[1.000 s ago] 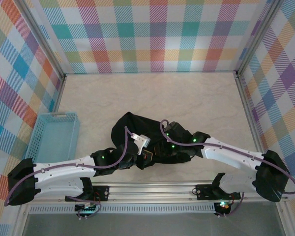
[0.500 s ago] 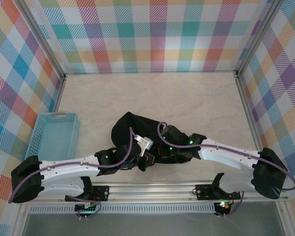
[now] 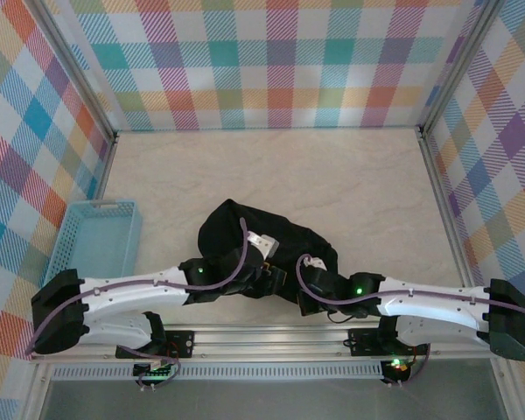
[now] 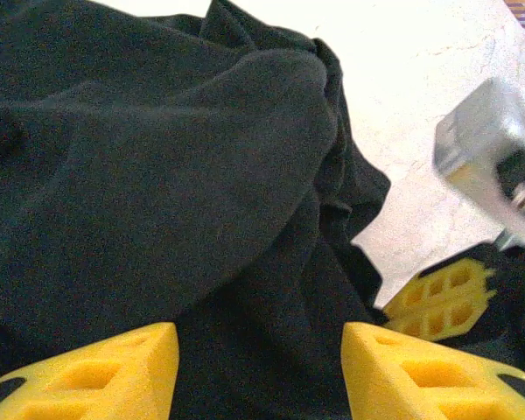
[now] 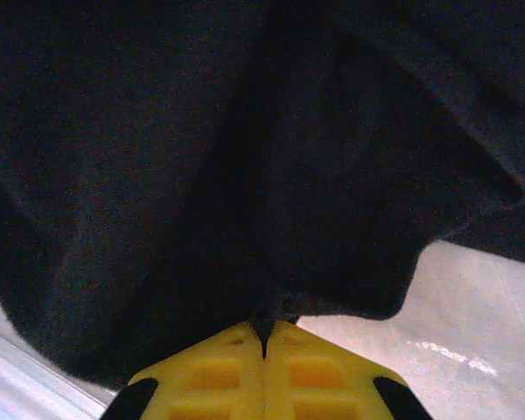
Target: Fold the inside-out t-shirt
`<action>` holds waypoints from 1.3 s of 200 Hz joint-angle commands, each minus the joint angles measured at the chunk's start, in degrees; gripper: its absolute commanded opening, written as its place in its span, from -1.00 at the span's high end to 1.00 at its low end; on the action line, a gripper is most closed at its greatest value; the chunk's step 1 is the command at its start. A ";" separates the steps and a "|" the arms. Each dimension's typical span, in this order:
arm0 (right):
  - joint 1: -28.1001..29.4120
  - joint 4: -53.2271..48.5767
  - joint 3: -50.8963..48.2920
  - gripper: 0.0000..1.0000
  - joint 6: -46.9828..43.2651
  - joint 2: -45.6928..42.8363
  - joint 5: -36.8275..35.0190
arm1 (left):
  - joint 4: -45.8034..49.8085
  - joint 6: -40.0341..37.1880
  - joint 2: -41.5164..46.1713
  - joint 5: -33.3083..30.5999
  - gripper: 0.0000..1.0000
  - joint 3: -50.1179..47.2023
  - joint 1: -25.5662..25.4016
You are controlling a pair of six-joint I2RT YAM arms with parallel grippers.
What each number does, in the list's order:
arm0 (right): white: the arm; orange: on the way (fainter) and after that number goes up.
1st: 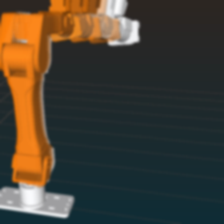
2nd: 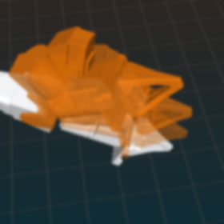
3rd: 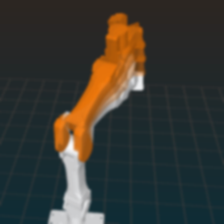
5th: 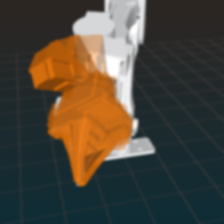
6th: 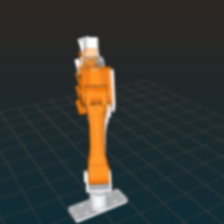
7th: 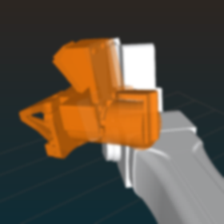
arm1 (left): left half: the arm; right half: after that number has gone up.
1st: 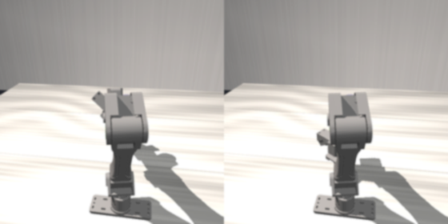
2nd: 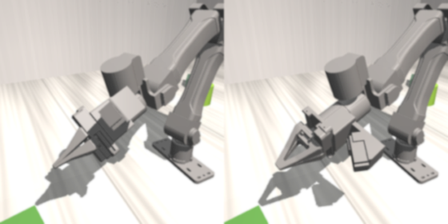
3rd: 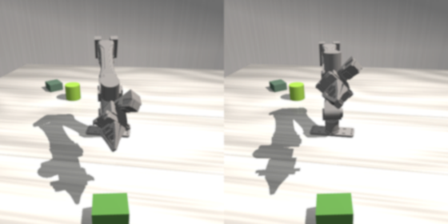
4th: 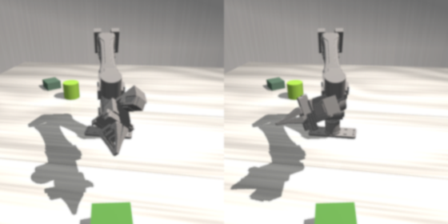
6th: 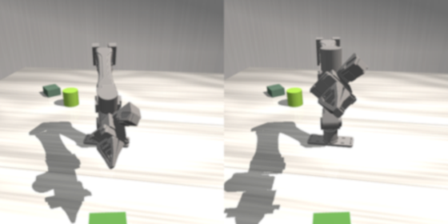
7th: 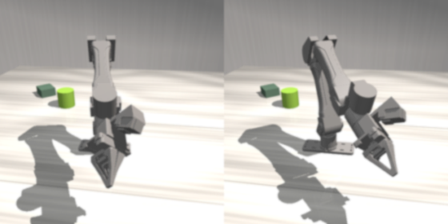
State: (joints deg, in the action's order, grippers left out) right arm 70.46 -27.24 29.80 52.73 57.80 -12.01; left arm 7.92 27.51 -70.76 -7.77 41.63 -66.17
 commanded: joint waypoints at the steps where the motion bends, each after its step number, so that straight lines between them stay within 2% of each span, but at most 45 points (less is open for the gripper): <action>1: 0.56 2.78 -1.35 1.00 3.76 -0.27 -1.44 | 2.45 -0.64 -4.03 -0.17 -0.06 3.56 0.17; 27: 0.66 1.31 -1.15 0.94 4.52 -0.20 -2.15 | 5.00 -0.03 -8.08 -2.66 -0.04 5.88 0.17; 65: 0.67 -8.18 -0.36 0.54 6.37 -7.50 -7.08 | 4.28 1.02 -6.48 -4.37 -0.04 3.48 0.25; 91: -0.14 -10.89 2.32 0.37 4.17 -10.87 -9.31 | 3.36 1.20 -5.79 -3.65 -0.02 1.99 0.19; 150: -8.05 -2.46 5.27 0.30 -1.16 -1.72 -0.59 | 3.04 2.12 -4.63 -4.53 -0.01 0.12 0.22; 191: -8.55 2.62 4.97 0.32 -2.16 5.87 2.60 | 3.59 2.80 -4.28 -7.11 0.02 -1.00 0.25; 216: -8.50 7.19 3.42 0.33 -2.32 8.38 6.62 | 3.50 3.60 -4.05 -8.20 0.03 -2.05 0.39; 260: -8.10 9.33 1.59 0.26 -2.42 11.72 11.05 | 3.76 4.79 -3.73 -9.91 0.03 -3.43 1.09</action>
State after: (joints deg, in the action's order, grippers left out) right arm 62.22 -20.49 32.75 51.44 67.94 -5.06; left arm 11.81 30.83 -75.77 -15.27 39.44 -65.78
